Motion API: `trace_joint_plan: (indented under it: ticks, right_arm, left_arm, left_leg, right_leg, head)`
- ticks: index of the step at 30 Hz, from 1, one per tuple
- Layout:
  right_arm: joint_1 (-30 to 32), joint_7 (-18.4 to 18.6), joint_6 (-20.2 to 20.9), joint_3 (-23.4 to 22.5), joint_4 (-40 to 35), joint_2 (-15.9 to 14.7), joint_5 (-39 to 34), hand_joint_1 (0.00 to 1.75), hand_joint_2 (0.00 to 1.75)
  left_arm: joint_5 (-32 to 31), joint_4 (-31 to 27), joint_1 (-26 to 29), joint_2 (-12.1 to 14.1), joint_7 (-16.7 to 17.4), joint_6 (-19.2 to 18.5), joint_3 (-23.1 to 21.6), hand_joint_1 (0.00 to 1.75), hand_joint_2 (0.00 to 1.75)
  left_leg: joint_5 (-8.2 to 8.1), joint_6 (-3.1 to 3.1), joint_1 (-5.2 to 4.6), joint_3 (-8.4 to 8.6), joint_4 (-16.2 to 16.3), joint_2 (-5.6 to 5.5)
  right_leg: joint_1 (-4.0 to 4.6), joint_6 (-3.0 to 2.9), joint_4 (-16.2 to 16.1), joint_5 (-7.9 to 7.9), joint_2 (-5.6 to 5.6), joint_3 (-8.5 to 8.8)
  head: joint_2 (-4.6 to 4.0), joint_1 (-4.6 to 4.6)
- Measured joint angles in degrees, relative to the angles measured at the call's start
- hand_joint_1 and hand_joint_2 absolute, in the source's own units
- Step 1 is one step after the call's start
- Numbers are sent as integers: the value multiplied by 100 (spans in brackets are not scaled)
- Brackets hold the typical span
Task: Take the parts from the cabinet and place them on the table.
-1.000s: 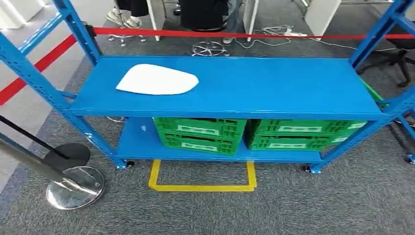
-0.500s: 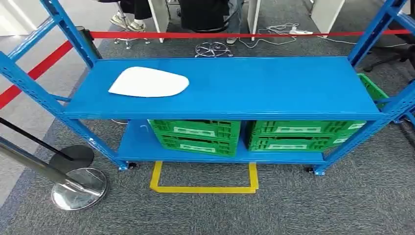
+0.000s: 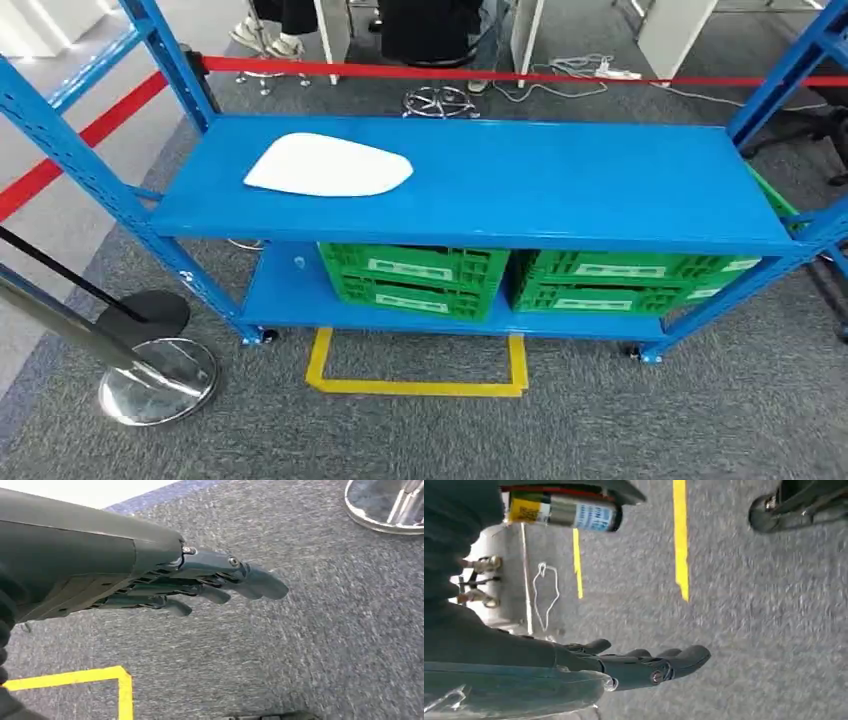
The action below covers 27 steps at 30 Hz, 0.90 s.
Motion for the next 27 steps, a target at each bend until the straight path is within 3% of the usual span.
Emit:
trace_joint_plan:
  ticks: [1,3,4,5,6,7,11,17,27]
  right_arm:
    - [17,0,4,77,42,-13,-114,0,0]
    - [57,-2,11,256,140,-37,-356,0,0]
    - [70,-9,15,341,181,-52,-461,0,0]
    - [68,-15,31,454,260,-54,-585,0,0]
    - [82,-17,33,563,284,-79,-718,0,0]
    - [98,-20,33,656,306,-94,-835,0,0]
    - [137,-33,66,1072,406,-194,-1330,0,0]
    - [132,-52,85,1694,531,-400,-2055,0,0]
    - [137,-79,151,2763,734,-741,-3276,0,0]
  left_arm:
    - [105,-24,-5,20,37,-20,-111,0,0]
    - [326,-92,-17,48,131,-52,-286,0,0]
    - [428,-127,-24,76,177,-63,-374,0,0]
    - [547,-177,-29,131,222,-70,-473,0,0]
    - [663,-199,-37,148,269,-89,-578,0,0]
    - [776,-216,-44,168,317,-105,-671,0,0]
    - [1236,-269,-5,236,518,-170,-1083,0,0]
    - [1906,-330,82,319,804,-262,-1687,0,0]
    - [3040,-428,241,479,1270,-424,-2693,0,0]
  left_leg:
    - [-5,0,8,9,5,-1]
    - [-34,-31,45,21,50,-15]
    - [-68,-75,39,11,104,-16]
    - [-131,-136,-1,-39,191,-28]
    - [-126,-123,-4,-41,203,-22]
    - [-120,-111,-4,-36,195,-23]
    - [-81,-169,26,-23,149,-25]
    - [-80,-207,39,-24,133,-27]
    - [-90,-218,30,-23,133,-27]
  right_leg:
    - [-34,51,-217,205,-1,92]
    - [-122,162,-1164,730,-8,551]
    - [-173,231,-1589,839,-8,749]
    - [-140,265,-1700,695,41,799]
    - [-130,4,-1659,743,57,832]
    - [-126,56,-1658,757,57,819]
    - [-89,20,-1656,753,61,814]
    - [-72,-2,-1652,740,57,814]
    - [-80,-4,-1673,740,57,803]
  head:
    - [0,-2]
    - [0,0]
    - [0,7]
    - [0,42]
    - [0,-2]
    - [0,-29]
    - [0,-22]
    - [0,-20]
    - [0,-15]
